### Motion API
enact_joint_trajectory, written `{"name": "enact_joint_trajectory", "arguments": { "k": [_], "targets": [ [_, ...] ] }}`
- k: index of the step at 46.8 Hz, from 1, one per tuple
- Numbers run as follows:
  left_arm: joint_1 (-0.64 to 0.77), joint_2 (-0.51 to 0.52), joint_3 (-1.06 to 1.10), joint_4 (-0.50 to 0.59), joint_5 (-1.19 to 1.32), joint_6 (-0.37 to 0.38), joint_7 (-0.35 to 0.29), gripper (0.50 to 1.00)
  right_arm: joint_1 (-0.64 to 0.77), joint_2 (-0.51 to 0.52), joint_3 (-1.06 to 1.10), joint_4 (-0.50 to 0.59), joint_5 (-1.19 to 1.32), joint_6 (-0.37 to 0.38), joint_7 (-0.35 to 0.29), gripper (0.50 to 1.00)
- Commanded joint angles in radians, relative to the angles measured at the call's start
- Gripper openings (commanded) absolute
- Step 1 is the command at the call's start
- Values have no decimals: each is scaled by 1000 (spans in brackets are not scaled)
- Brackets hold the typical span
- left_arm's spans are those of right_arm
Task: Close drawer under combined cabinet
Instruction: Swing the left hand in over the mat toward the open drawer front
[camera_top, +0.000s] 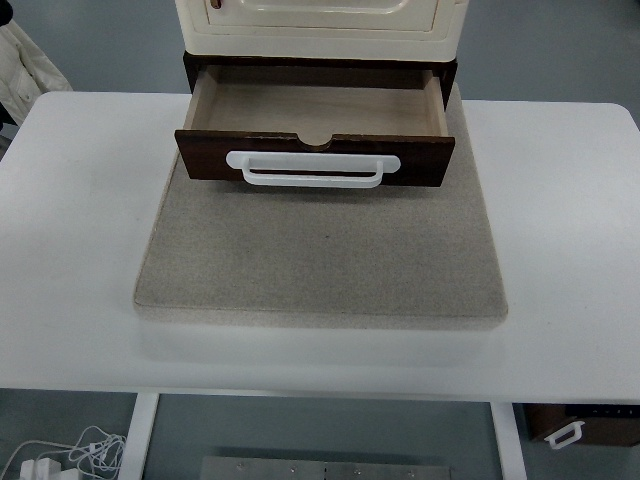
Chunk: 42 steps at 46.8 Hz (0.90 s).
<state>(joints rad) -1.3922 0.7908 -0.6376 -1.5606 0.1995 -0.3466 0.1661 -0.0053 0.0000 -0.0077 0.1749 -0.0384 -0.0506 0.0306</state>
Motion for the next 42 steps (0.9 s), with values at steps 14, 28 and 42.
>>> {"name": "enact_joint_trajectory", "arguments": {
  "k": [14,28,42],
  "targets": [
    [-2,-68,27,-85,8,-84,217,1000,-1,0,0,0,0,0,0,952],
    [-5,-59,183,-113,115,-213,271,1000,-1,0,0,0,0,0,0,952],
    [-4,-71,305,-108,209,-233,332,1000,-1,0,0,0,0,0,0,952]
  ]
}}
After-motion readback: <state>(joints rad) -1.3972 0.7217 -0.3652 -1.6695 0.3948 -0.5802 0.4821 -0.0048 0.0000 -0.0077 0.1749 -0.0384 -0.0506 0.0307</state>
